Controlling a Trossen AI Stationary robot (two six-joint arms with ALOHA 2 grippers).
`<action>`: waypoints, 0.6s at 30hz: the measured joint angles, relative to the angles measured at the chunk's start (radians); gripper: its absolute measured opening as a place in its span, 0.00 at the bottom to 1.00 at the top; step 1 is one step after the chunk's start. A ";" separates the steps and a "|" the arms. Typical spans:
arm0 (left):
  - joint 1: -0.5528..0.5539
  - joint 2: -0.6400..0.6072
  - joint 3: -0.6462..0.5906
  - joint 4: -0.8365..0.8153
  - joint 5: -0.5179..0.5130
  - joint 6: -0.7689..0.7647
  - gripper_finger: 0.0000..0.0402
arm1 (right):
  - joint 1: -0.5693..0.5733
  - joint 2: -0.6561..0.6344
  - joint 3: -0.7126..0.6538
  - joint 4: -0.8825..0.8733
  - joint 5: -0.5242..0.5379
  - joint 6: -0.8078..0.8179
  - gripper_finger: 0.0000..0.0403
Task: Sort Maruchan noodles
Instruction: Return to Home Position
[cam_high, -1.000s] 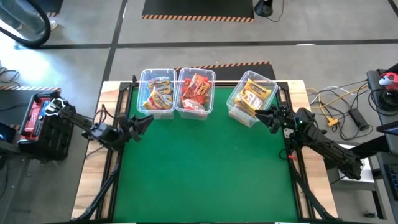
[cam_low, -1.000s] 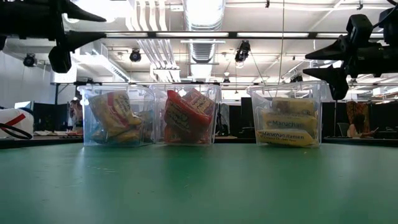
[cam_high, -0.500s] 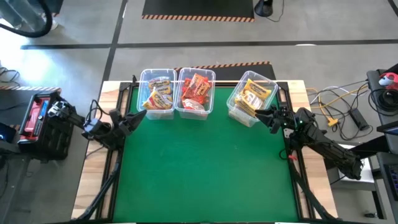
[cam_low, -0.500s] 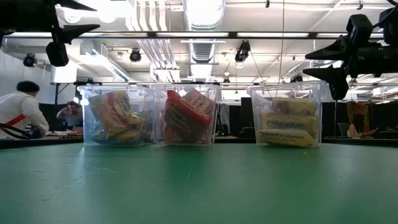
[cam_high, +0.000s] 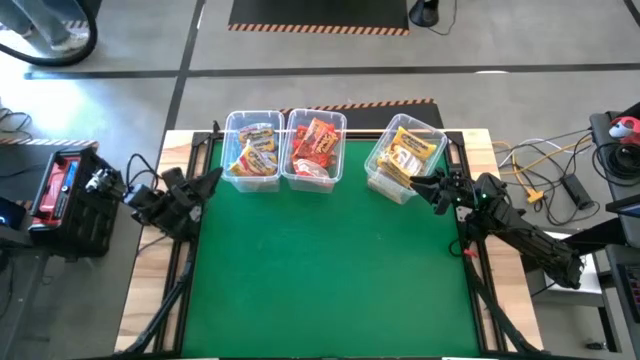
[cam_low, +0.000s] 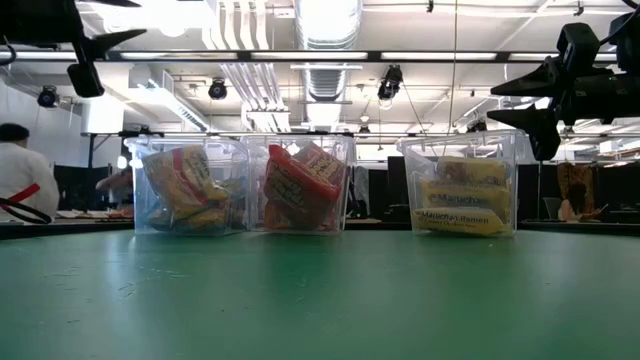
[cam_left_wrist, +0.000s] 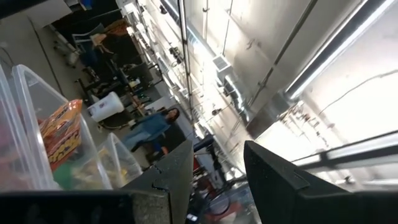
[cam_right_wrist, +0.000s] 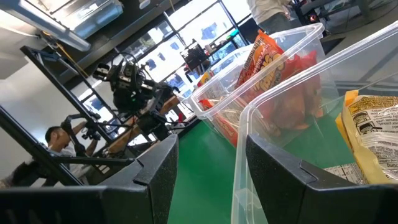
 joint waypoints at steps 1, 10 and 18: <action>0.000 -0.014 0.000 0.000 0.000 0.000 0.32 | 0.000 0.000 0.000 0.000 0.000 0.000 0.44; 0.000 -0.072 0.000 -0.004 0.000 0.000 0.32 | 0.000 0.000 0.000 0.000 0.000 0.000 0.44; 0.000 -0.061 0.000 -0.004 0.000 0.000 0.32 | 0.000 0.000 0.000 0.000 0.000 0.000 0.44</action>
